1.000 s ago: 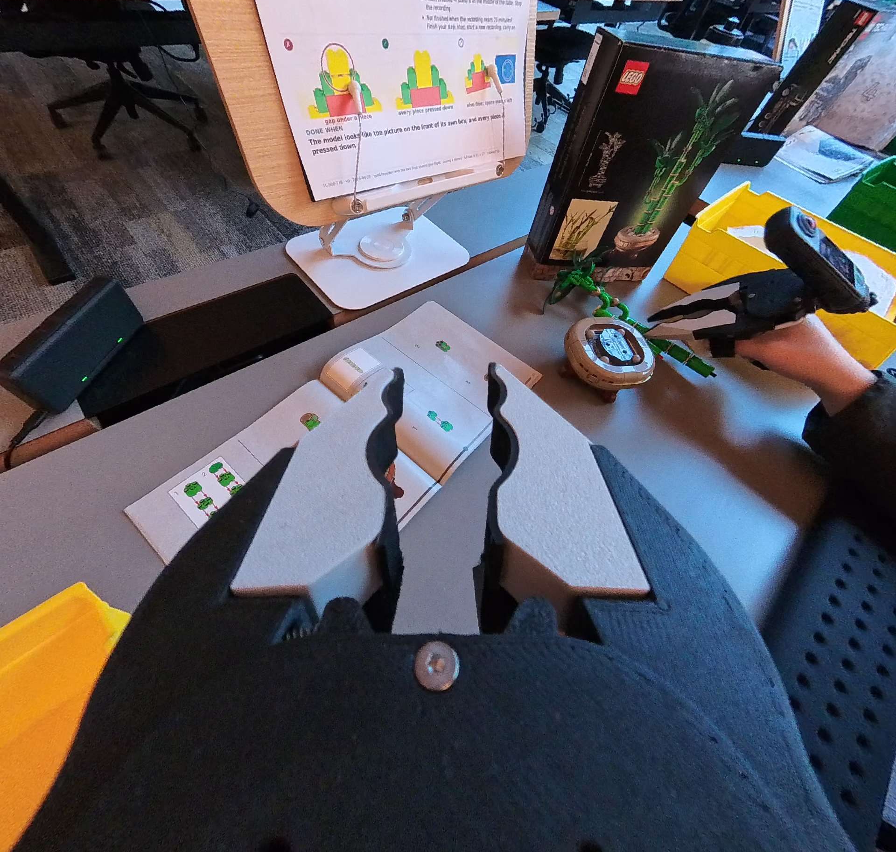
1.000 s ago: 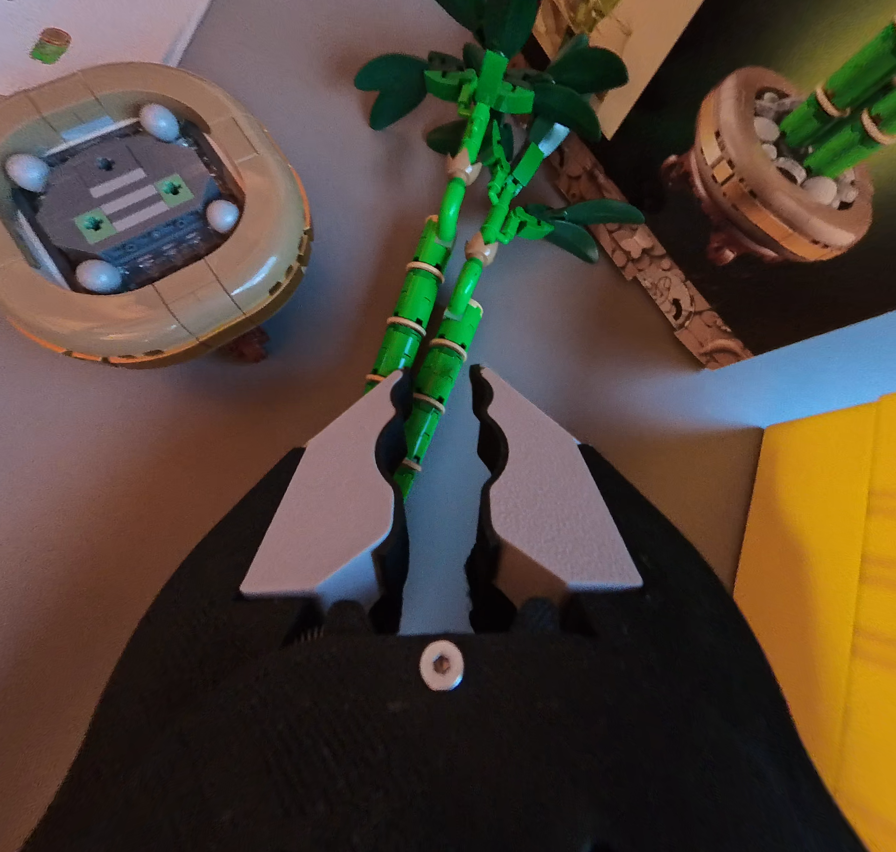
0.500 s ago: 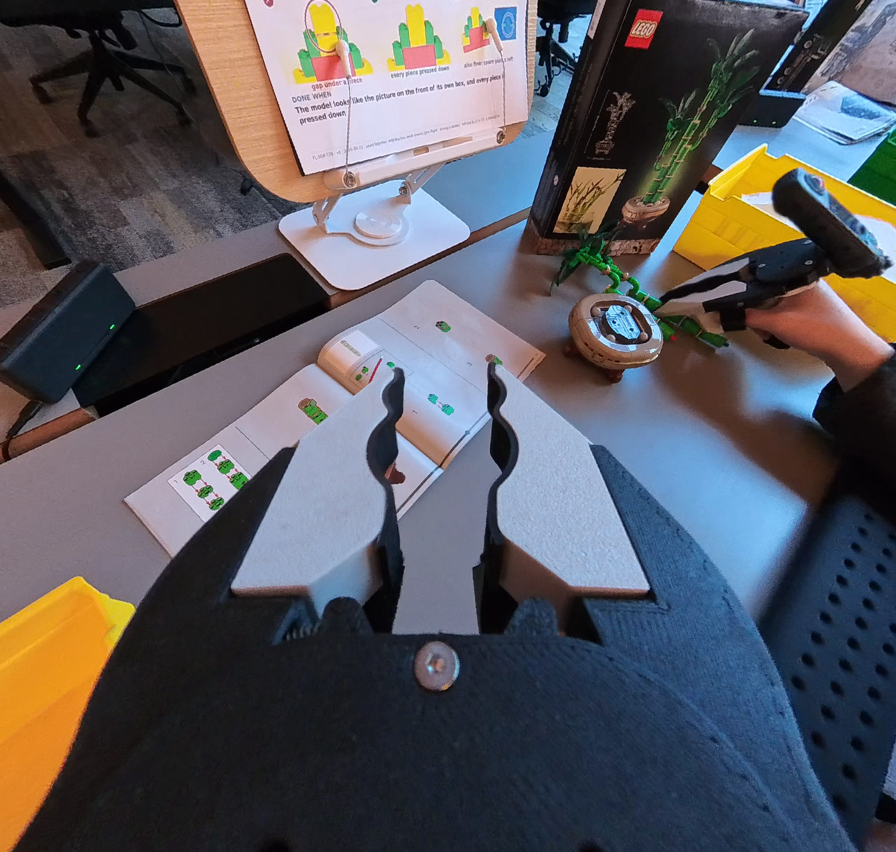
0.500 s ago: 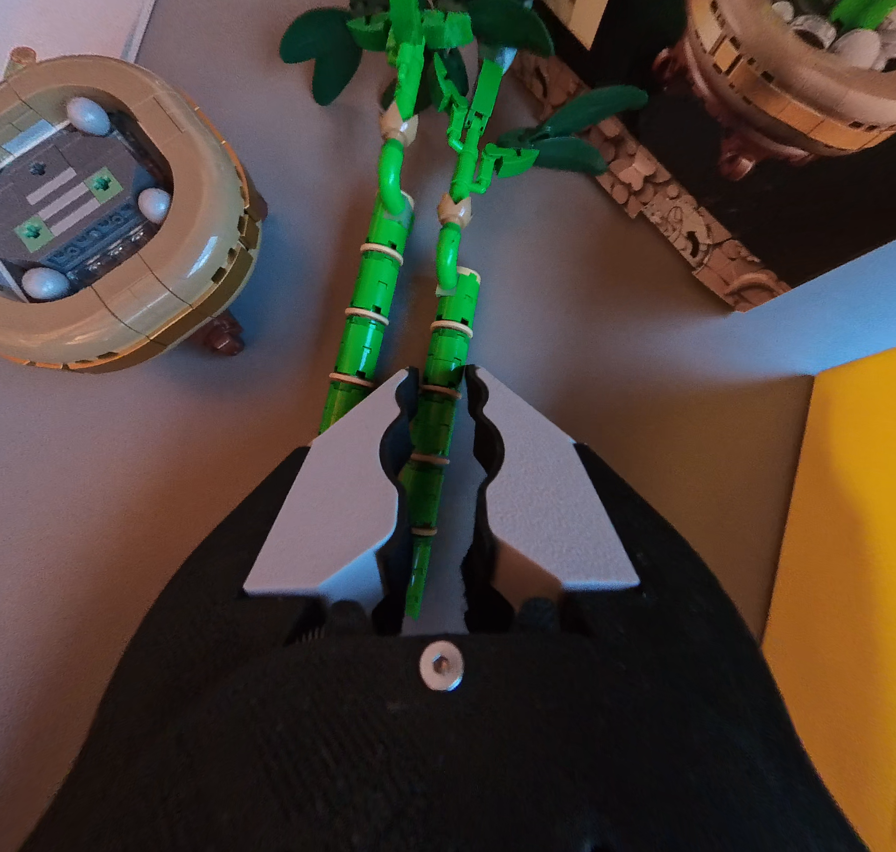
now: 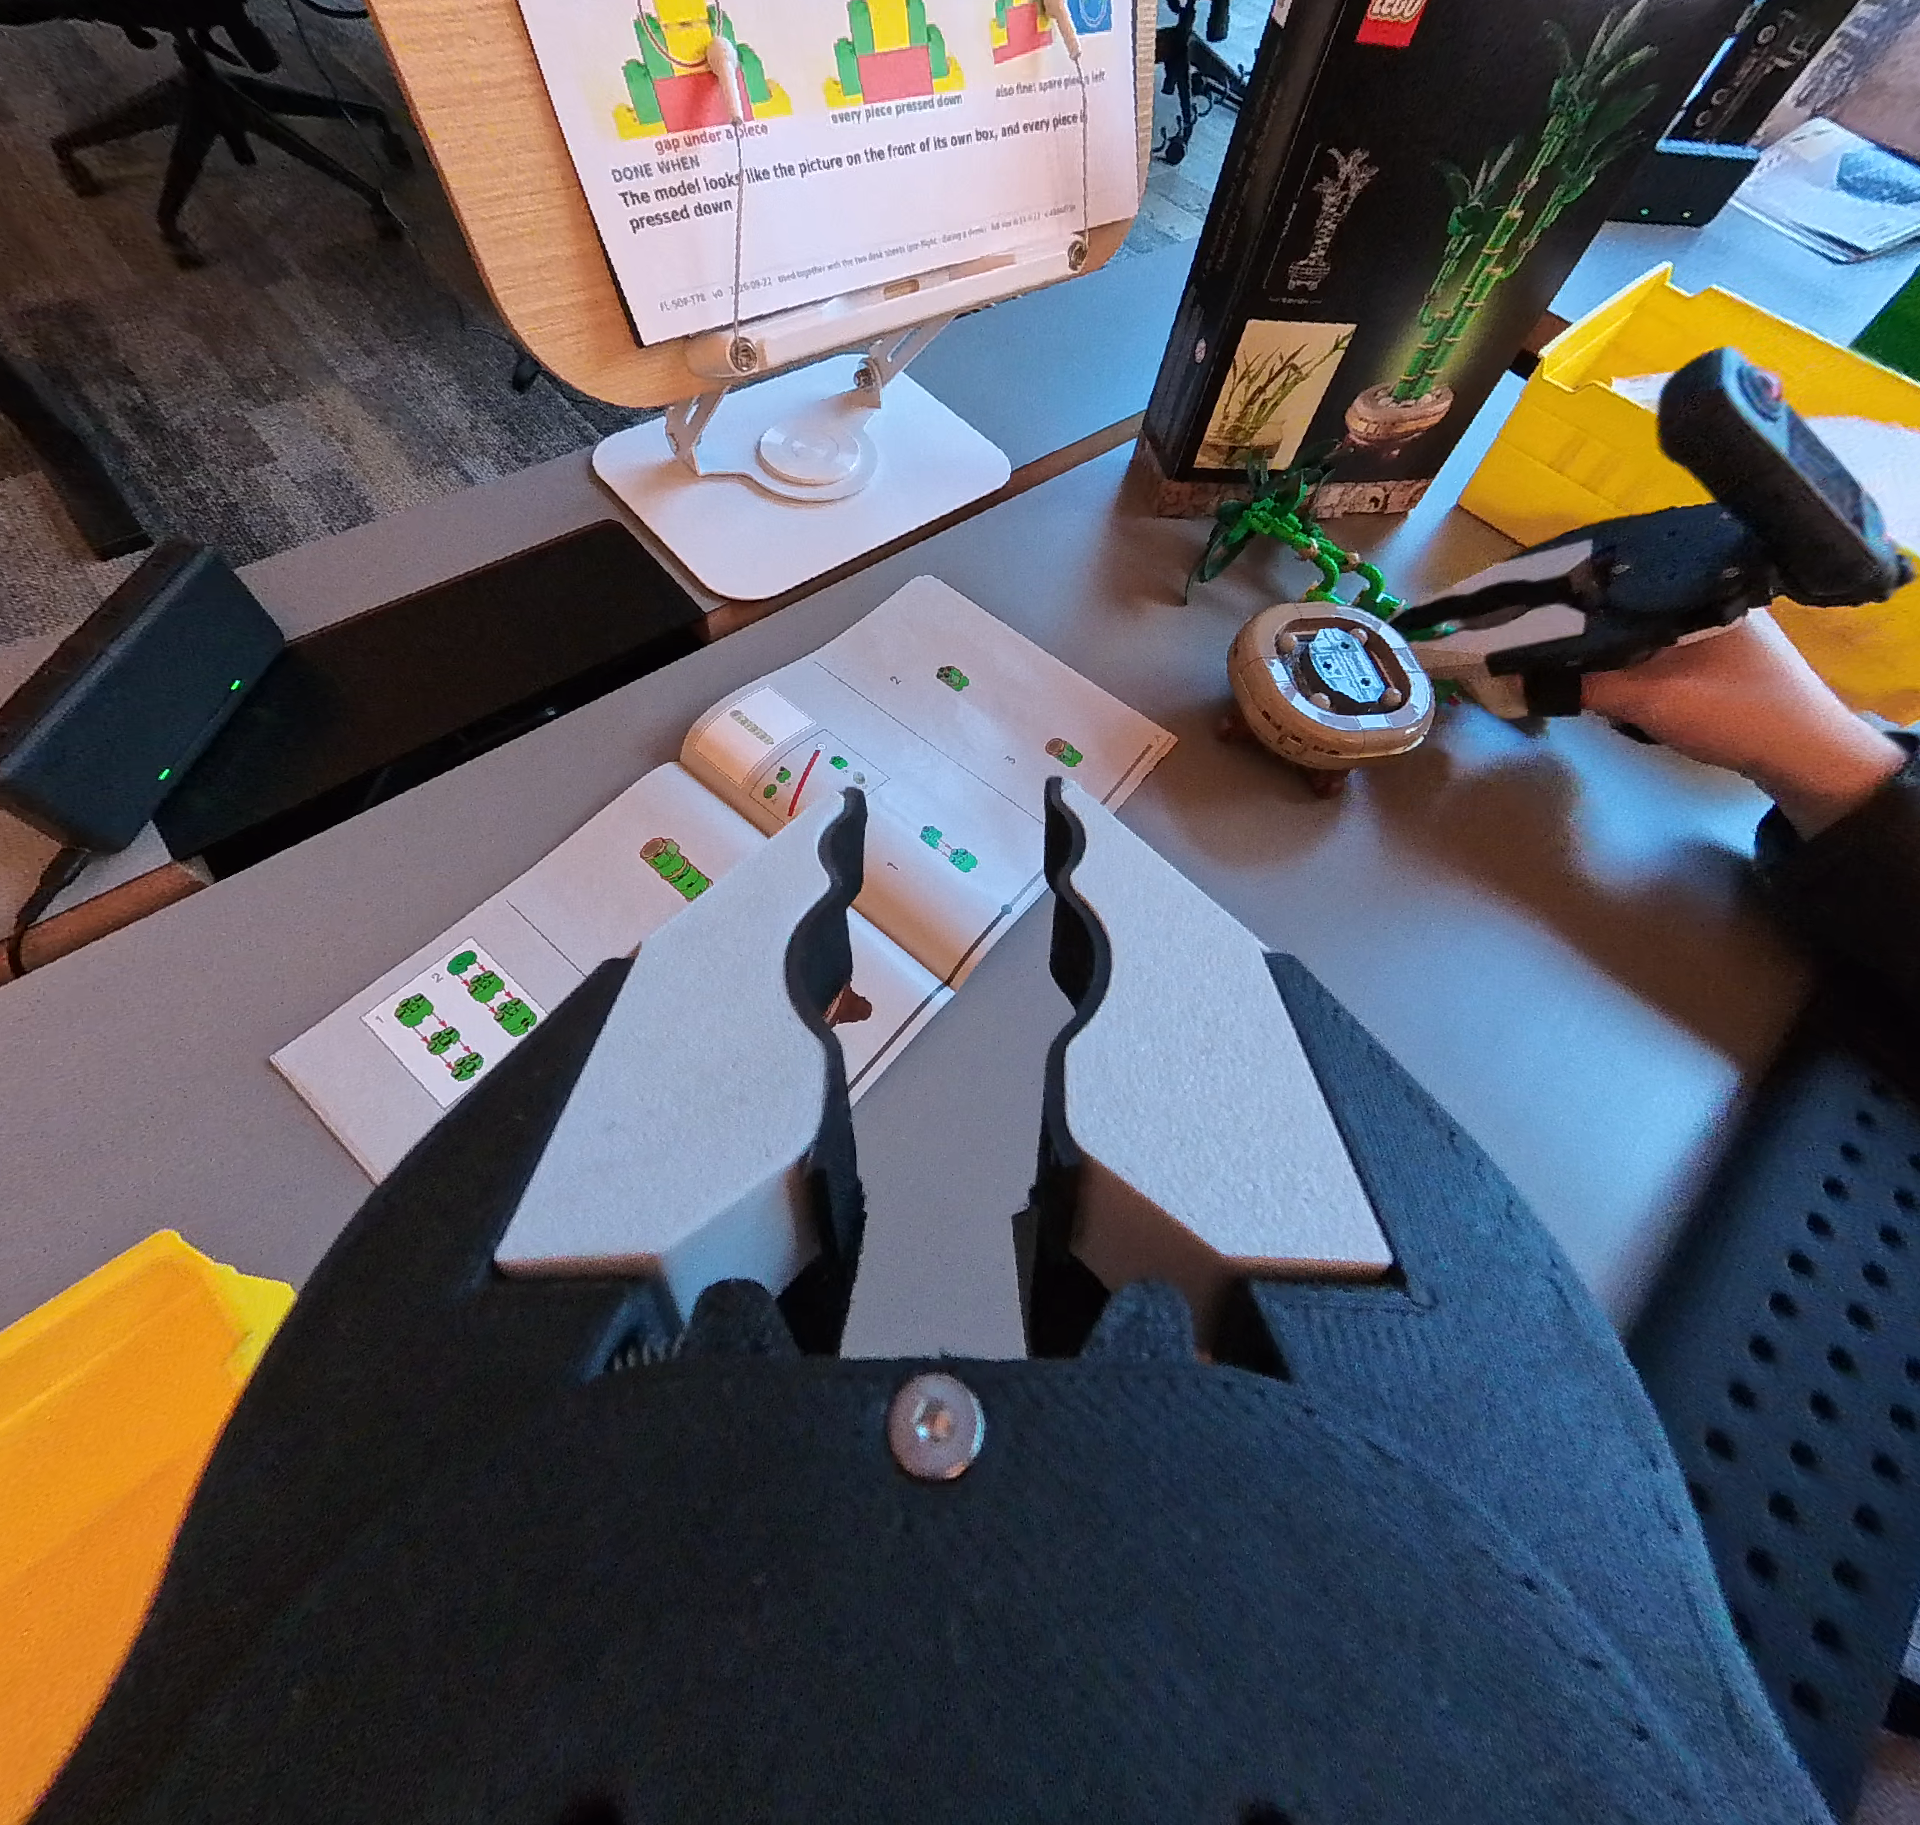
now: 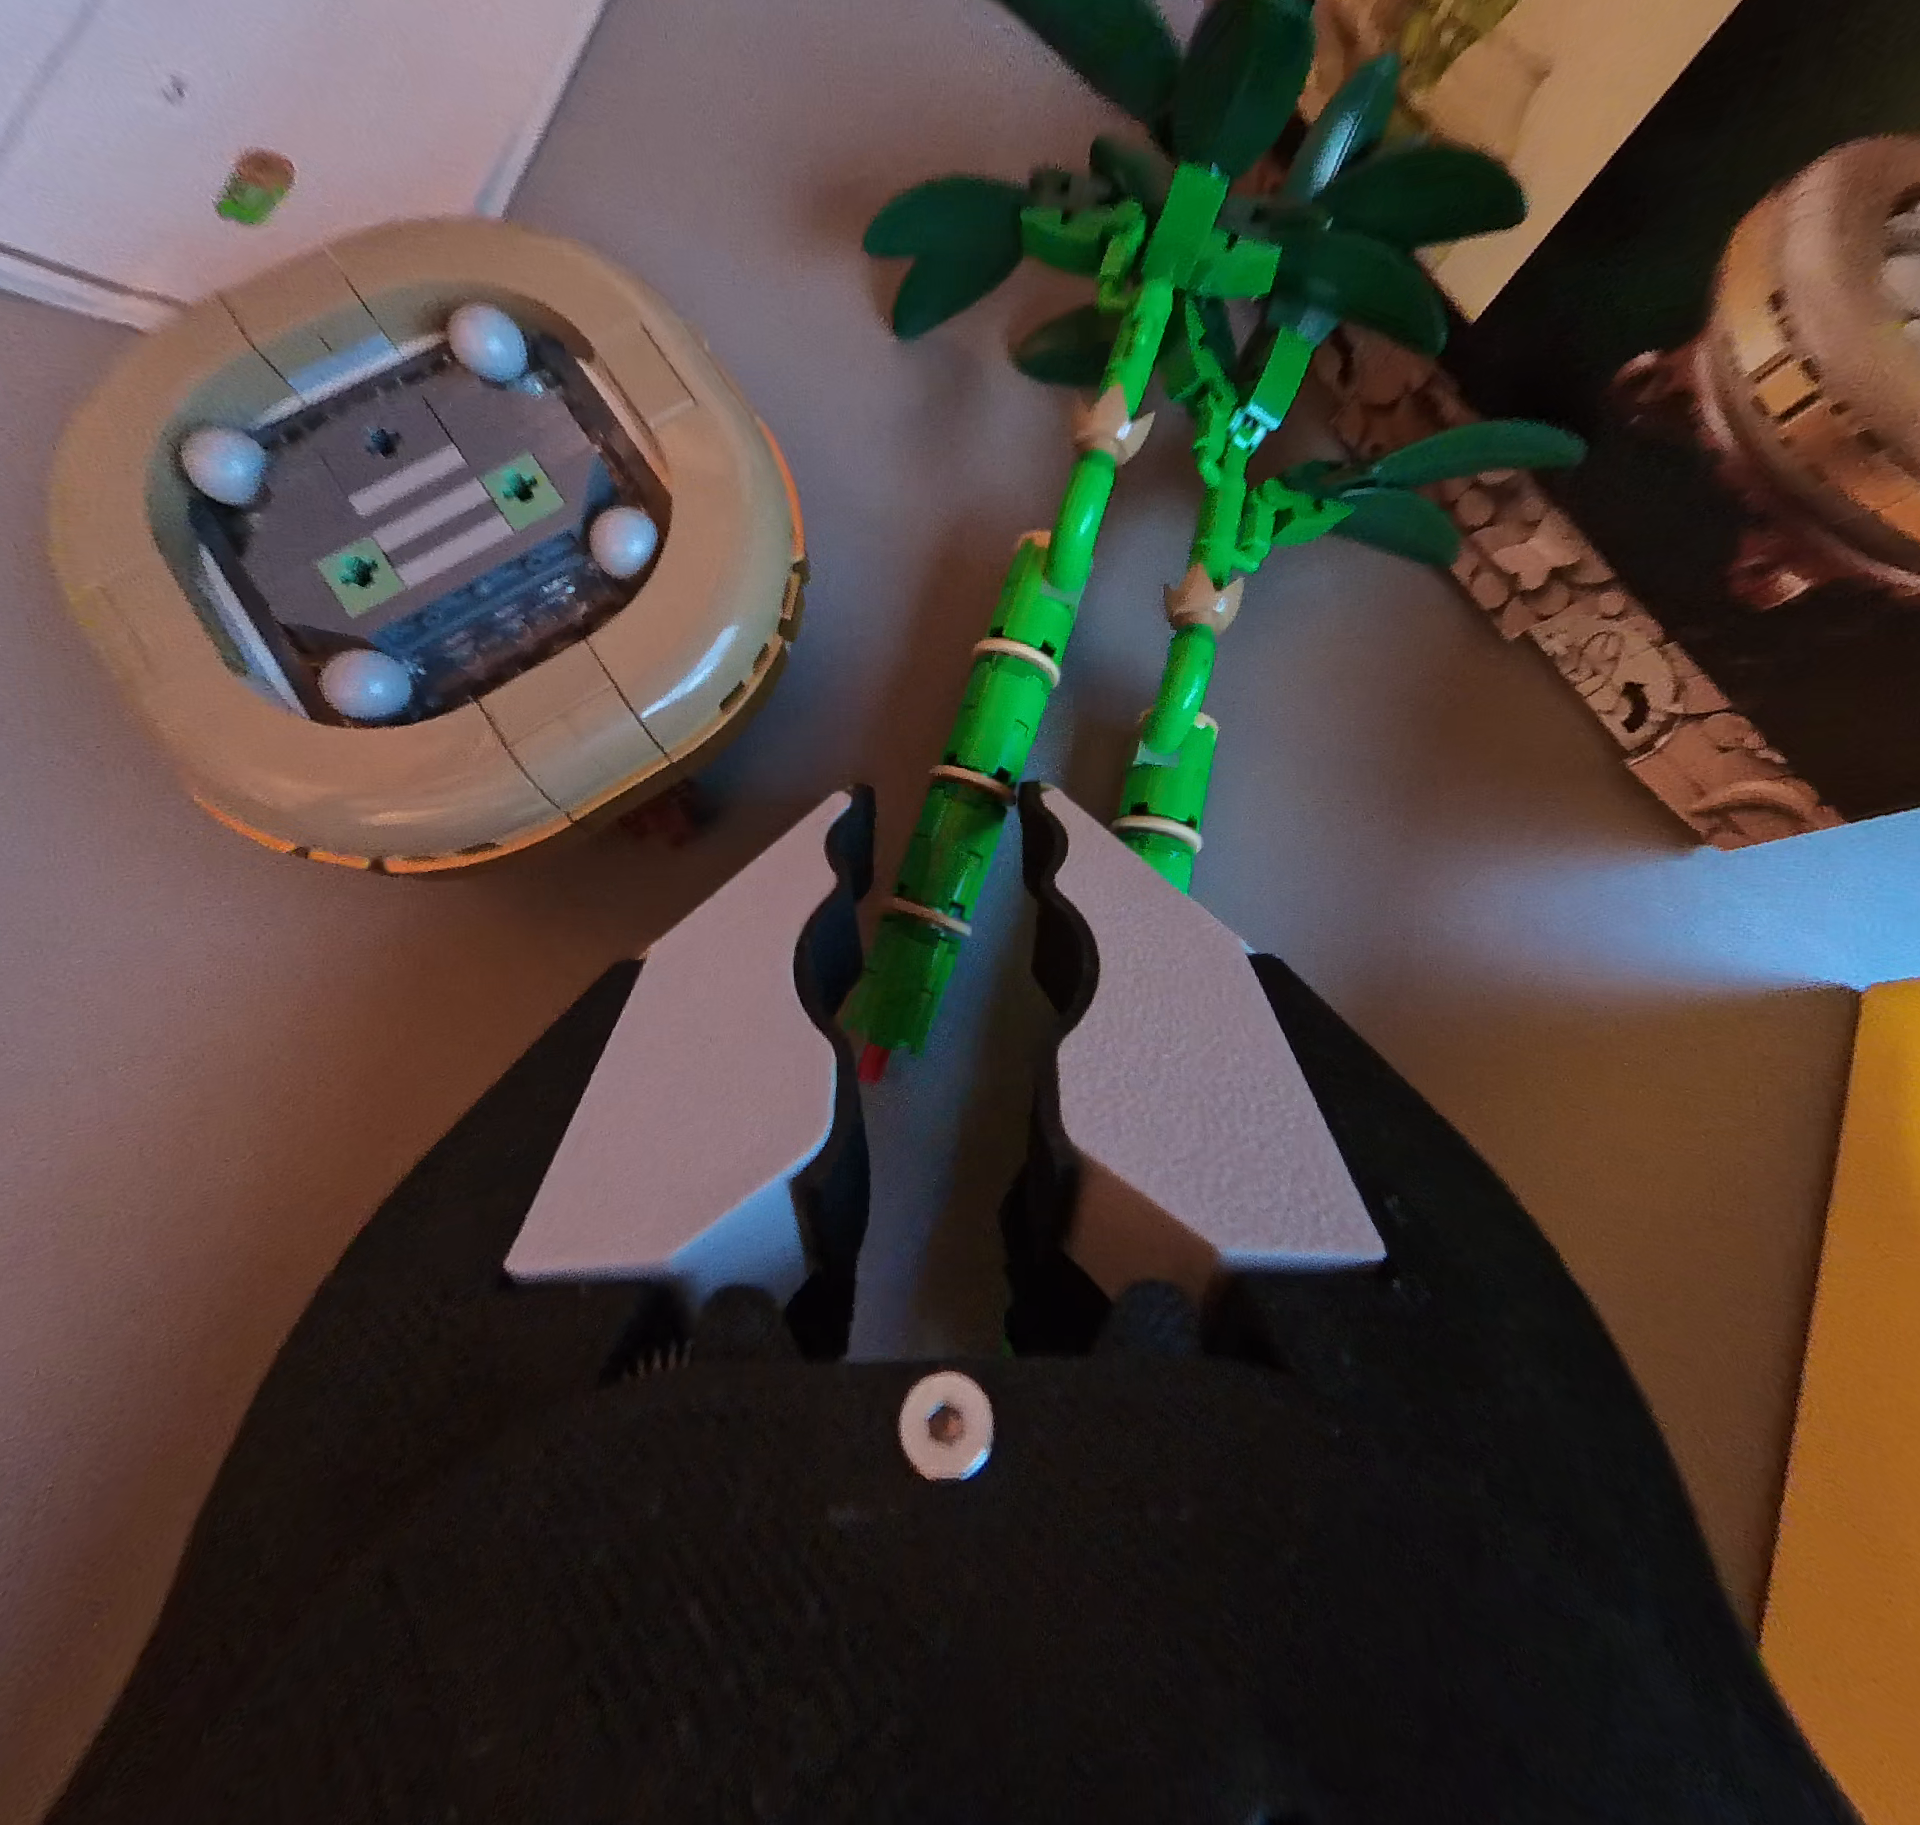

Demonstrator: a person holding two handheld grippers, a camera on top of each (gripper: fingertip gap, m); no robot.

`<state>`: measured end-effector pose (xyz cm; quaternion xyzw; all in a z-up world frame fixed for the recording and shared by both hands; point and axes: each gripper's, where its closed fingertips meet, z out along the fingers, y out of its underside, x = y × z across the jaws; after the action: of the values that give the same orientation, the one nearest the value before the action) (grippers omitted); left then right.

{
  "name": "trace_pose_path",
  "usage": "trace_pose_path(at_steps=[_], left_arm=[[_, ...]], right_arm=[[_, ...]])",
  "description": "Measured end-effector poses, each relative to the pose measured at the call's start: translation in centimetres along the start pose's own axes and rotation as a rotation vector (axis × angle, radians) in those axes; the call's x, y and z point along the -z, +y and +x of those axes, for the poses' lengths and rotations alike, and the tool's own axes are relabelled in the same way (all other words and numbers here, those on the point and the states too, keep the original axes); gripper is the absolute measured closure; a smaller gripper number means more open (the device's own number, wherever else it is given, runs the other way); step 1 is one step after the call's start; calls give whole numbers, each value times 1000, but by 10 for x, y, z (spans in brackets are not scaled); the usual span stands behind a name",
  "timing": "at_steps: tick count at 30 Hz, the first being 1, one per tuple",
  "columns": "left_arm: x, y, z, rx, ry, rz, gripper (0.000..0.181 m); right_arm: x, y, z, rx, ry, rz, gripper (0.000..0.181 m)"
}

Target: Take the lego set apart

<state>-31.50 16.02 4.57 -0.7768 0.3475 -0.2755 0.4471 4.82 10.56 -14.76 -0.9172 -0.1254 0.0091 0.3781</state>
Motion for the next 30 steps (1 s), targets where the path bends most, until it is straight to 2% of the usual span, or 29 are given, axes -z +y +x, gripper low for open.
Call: trace_pose_path(at_steps=[2,6,16,18,21,24,27,30], left_arm=[[-1,1,0,-2,0,-5,148],[-1,1,2,-3,5,-5,148],[-3,1,5,1,20,-6,148],[-4,1,10,6,42,1,148],[-4,-12,44,76,257,81,148],[1,-30,73,213,503,189,138],[-3,-37,82,248,592,247,115],[2,-41,103,248,722,278,118]], right_arm=[[-5,6,-1,13,-6,-34,159],[-4,-2,0,26,-5,1,164],[35,-54,-1,101,66,296,166],[48,-69,-9,148,52,403,165],[75,-92,-36,261,18,589,166],[106,-109,-73,319,-65,752,166],[132,-118,-114,351,-181,874,167],[152,-121,-141,369,-251,959,166]])
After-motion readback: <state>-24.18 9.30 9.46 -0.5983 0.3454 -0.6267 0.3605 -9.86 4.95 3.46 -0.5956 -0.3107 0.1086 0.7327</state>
